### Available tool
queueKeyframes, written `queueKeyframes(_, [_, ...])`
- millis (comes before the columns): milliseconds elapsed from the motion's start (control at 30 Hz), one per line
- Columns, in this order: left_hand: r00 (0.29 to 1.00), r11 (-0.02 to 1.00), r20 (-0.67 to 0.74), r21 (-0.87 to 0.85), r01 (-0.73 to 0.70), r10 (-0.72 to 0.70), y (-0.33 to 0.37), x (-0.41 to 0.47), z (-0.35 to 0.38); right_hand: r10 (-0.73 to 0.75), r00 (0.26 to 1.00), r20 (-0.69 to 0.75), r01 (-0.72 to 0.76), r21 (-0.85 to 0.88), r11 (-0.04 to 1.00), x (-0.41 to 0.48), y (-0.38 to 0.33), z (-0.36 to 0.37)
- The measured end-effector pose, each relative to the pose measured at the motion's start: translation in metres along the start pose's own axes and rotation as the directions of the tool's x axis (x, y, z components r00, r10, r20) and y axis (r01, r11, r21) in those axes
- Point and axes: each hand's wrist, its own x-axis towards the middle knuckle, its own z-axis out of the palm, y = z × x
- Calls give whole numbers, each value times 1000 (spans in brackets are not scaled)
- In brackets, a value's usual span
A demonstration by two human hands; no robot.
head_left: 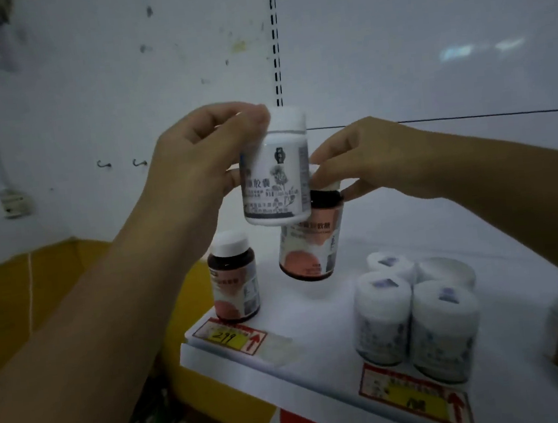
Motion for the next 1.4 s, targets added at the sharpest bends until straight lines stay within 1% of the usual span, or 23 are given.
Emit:
queueKeyframes(67, [998, 1000, 55, -30, 3, -1, -8, 9, -10, 34, 998, 57, -30, -66, 997, 12, 4, 20])
queueKeyframes(133, [996, 999, 85, -37, 13, -10, -17, 16, -17, 72, 993, 97, -63, -97, 993, 20, 10, 37])
queueKeyframes(300, [984, 986, 173, -146, 75, -49, -35, 29, -34, 153, 977, 150, -144, -68, 987, 31, 26, 70])
queueKeyframes(400, [977, 988, 200, -119, 95, -70, -44, 33, -36, 137, 975, 176, -134, -29, 991, 34, 27, 81])
queueKeyframes(533, [971, 985, 223, -122, 118, -88, -49, 35, -35, 100, 983, 154, -102, 1, 995, 31, 28, 84])
queueKeyframes(600, [970, 987, 230, -119, 110, -81, -49, 35, -32, 99, 981, 168, -98, -12, 995, 27, 30, 80])
queueKeyframes(667, [974, 988, 217, -123, 95, -66, -47, 36, -26, 124, 974, 192, -112, -74, 991, 22, 28, 70])
queueKeyframes(700, [977, 988, 203, -131, 87, -59, -45, 36, -22, 128, 978, 163, -111, -111, 988, 20, 26, 61])
queueKeyframes(733, [981, 987, 188, -139, 78, -51, -43, 38, -16, 116, 988, 98, -105, -114, 988, 17, 23, 48])
queueKeyframes(767, [984, 987, 172, -141, 73, -48, -41, 38, -12, 96, 995, 16, -95, -58, 994, 15, 18, 36])
queueKeyframes(800, [986, 989, 158, -135, 66, -45, -39, 37, -8, 81, 995, -62, -78, 51, 996, 12, 11, 23])
queueKeyframes(833, [988, 990, 150, -126, 60, -41, -38, 37, 0, 68, 992, -111, -48, 170, 984, 7, 4, 9])
queueKeyframes(867, [989, 992, 140, -114, 56, -40, -37, 35, 8, 57, 990, -127, -22, 259, 966, 2, -3, -4])
queueKeyframes(900, [991, 994, 128, -97, 50, -38, -37, 33, 18, 52, 991, -121, -15, 290, 957, -3, -7, -16])
queueKeyframes(933, [993, 996, 118, -78, 41, -31, -37, 31, 28, 55, 992, -110, -25, 252, 967, -8, -11, -26])
queueKeyframes(1033, [993, 998, 113, -63, 31, -24, -40, 21, 57, 73, 995, -62, -74, -14, 997, -18, -11, -44])
queueKeyframes(1100, [992, 996, 121, -68, 56, -47, -46, 15, 73, 82, 996, -27, -84, -91, 992, -22, -4, -48])
queueKeyframes(1167, [989, 997, 132, -28, 74, -70, -56, 9, 84, 94, 992, -83, -101, -80, 992, -22, 14, -53])
queueKeyframes(1267, [975, 986, 188, 138, 93, -118, -74, 0, 94, 167, 971, -171, -176, -38, 984, -12, 51, -54])
queueKeyframes(1400, [951, 944, 201, 280, 173, -234, -100, -16, 95, 297, 938, -180, -305, -18, 952, 4, 95, -48])
